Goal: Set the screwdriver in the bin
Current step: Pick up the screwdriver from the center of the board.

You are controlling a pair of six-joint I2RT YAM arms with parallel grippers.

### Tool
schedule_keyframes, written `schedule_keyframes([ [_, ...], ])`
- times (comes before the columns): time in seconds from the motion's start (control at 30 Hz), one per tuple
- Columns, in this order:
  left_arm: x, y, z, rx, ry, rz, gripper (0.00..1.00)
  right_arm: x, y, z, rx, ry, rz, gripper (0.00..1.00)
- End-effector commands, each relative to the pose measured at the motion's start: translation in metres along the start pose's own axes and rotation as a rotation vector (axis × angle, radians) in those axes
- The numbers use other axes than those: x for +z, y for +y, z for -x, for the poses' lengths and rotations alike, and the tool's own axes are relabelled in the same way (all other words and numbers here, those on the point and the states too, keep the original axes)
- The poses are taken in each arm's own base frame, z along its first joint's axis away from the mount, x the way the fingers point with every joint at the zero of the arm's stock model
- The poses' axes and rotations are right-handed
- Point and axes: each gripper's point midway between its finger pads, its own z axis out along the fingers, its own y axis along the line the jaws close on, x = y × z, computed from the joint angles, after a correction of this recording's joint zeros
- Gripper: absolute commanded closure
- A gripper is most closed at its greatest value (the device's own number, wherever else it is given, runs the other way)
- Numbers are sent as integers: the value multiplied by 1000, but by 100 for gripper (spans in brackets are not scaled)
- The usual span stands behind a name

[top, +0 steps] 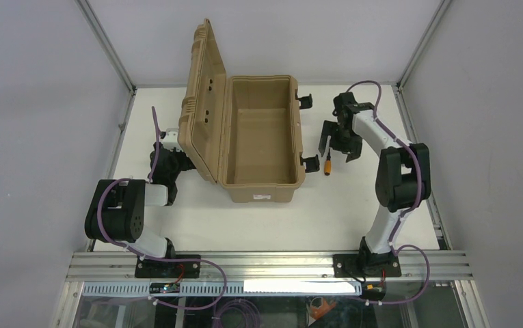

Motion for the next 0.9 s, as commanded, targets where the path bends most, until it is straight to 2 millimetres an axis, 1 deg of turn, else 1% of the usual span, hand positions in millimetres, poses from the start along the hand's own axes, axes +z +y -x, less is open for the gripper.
schedule_keyframes([
  [0.0,-2,-3,19,-10,-63,-21,1,11,11,-7,-7,12,13,12],
  [0.13,-2,-3,19,-11,-63,-21,1,21,15,-17,-24,37,3,14],
  [0.37,-2,-3,18,-10,-62,-20,1,38,16,-26,-35,65,-17,19],
  [0.7,-2,-3,19,-10,-64,-21,1,53,17,-30,-38,80,-23,35],
  [0.83,-2,-3,19,-10,-63,-21,1,57,16,-31,-41,84,-25,45],
  [0.87,-2,-3,19,-10,-63,-21,1,57,16,-31,-41,84,-26,49],
])
